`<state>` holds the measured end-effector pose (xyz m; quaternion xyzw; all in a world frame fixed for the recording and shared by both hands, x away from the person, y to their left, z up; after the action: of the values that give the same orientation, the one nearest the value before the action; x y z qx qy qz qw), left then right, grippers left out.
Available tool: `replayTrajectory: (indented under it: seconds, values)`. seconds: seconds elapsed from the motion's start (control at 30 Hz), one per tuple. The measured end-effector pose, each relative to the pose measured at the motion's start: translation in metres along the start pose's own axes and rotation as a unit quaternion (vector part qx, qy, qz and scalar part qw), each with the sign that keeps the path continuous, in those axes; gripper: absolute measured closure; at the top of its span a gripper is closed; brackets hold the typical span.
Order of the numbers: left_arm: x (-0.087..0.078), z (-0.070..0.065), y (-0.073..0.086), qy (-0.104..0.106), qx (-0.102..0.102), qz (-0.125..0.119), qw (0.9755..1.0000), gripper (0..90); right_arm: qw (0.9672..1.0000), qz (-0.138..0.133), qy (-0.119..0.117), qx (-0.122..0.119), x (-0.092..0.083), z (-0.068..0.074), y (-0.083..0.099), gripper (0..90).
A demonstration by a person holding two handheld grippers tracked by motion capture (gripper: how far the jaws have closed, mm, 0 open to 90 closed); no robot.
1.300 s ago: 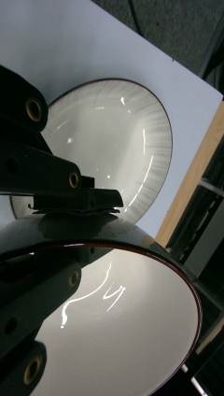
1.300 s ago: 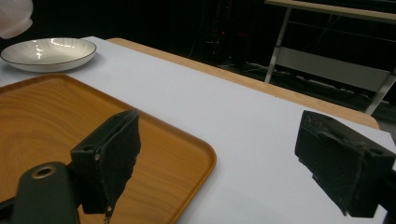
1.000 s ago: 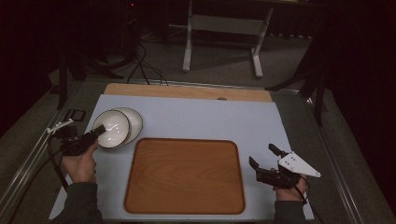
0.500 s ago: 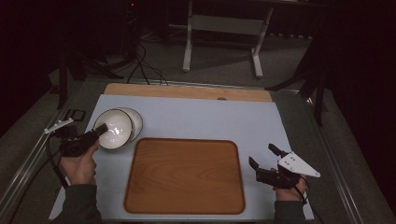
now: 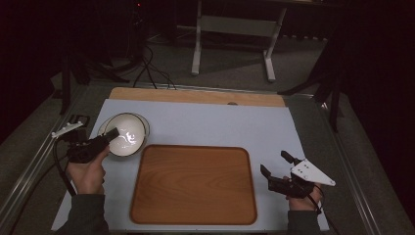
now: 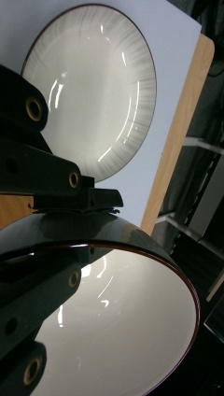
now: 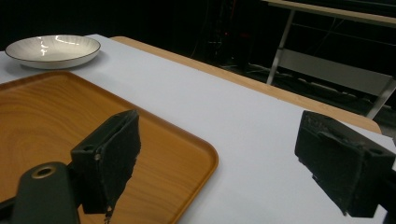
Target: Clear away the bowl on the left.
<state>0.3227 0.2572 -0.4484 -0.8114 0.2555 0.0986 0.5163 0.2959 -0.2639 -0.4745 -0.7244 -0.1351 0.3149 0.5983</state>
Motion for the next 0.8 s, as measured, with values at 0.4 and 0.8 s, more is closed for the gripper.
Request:
replayTrajectory:
  seconds: [0.4, 0.8]
  values:
    - [0.015, -0.019, 0.008, 0.005, 0.028, 0.019, 0.9994, 81.9, 1.0000, 0.000, -0.001, -0.001, 0.000, 0.000, 0.000, 13.9]
    - [0.022, -0.029, 0.016, 0.013, 0.038, 0.033, 0.9987, 81.8, 1.0000, 0.001, -0.002, -0.002, 0.000, 0.000, 0.000, 13.9]
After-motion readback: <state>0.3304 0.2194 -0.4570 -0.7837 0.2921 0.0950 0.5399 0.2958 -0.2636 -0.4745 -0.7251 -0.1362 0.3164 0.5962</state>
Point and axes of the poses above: each handheld gripper's, and its own axes: x roughly forward along the jaws, y roughly out of its underside, z roughly to its left, the point moved 5 cm from there along x, roughly forward along the jaws, and after that the axes turned 4 degrees about -y, right-handed, at the moved point
